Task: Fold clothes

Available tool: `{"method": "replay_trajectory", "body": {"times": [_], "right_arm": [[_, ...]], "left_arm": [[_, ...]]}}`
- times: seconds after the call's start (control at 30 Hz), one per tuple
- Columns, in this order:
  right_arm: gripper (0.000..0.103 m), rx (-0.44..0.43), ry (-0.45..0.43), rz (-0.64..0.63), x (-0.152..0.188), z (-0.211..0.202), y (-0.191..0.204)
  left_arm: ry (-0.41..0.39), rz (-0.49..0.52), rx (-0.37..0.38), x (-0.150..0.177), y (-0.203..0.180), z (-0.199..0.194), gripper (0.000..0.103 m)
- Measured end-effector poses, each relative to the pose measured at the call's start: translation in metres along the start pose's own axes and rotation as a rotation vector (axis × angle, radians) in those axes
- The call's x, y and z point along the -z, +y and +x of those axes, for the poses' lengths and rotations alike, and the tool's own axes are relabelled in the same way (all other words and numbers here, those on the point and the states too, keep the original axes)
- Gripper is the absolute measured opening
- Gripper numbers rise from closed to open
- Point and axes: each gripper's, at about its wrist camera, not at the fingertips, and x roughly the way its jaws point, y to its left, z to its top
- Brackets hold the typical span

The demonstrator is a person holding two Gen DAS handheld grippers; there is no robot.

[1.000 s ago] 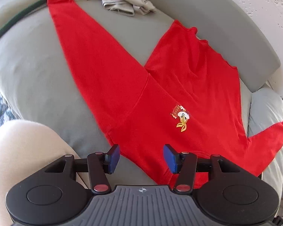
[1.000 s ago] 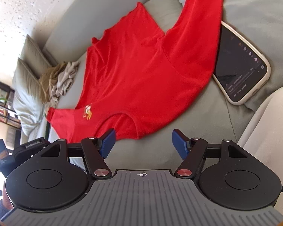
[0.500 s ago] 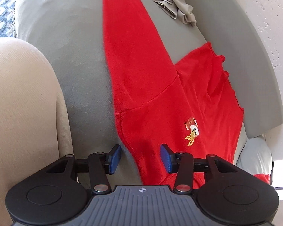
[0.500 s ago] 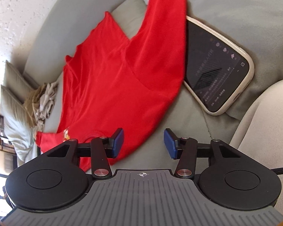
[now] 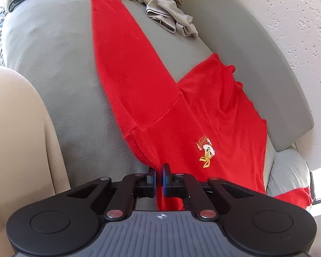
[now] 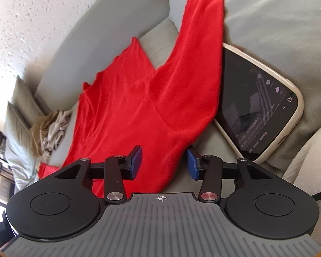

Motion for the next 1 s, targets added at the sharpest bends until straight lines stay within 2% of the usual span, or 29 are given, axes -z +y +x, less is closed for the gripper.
{"method": "replay_trajectory", "body": {"times": [0.07,0.13,0.27,0.4,0.6,0.7,0.73,0.8,0.9,0.97,1.0], "right_arm": [[0.037,-0.003,0.001,-0.011,0.000,0.001,0.002],[0.004,0.034,0.007,-0.049,0.000,0.003,0.007],[0.002,0.091,-0.019,-0.095,0.000,-0.002,0.017],[0.002,0.099,-0.032,-0.117,-0.002,-0.017,0.025],[0.002,0.147,0.068,-0.132,-0.002,-0.005,0.022],[0.009,0.137,0.101,-0.141,-0.001,-0.009,0.023],[0.020,0.143,0.117,-0.158,-0.001,-0.012,0.027],[0.039,0.154,0.125,-0.206,0.003,-0.022,0.035],[0.039,0.164,0.115,-0.282,0.012,-0.040,0.048],[0.028,0.138,0.098,-0.332,0.014,-0.050,0.057],[0.013,0.121,0.093,-0.353,0.014,-0.052,0.062]], "left_arm": [[-0.015,0.018,-0.002,0.002,-0.003,-0.004,0.000],[-0.031,0.026,-0.008,0.003,-0.004,-0.012,0.000],[-0.052,0.033,-0.013,0.004,-0.005,-0.029,0.000],[-0.038,0.025,-0.024,0.009,-0.002,-0.041,0.000],[0.061,0.045,-0.087,0.014,-0.001,-0.023,0.001],[0.085,0.104,-0.123,0.017,-0.007,-0.021,0.006],[0.096,0.113,-0.135,0.018,-0.009,-0.023,0.011],[0.096,0.151,-0.141,0.021,-0.013,-0.032,0.014],[0.074,0.227,-0.131,0.024,-0.024,-0.043,0.017],[0.032,0.302,-0.099,0.025,-0.036,-0.049,0.017],[0.012,0.340,-0.084,0.025,-0.041,-0.051,0.017]]}}
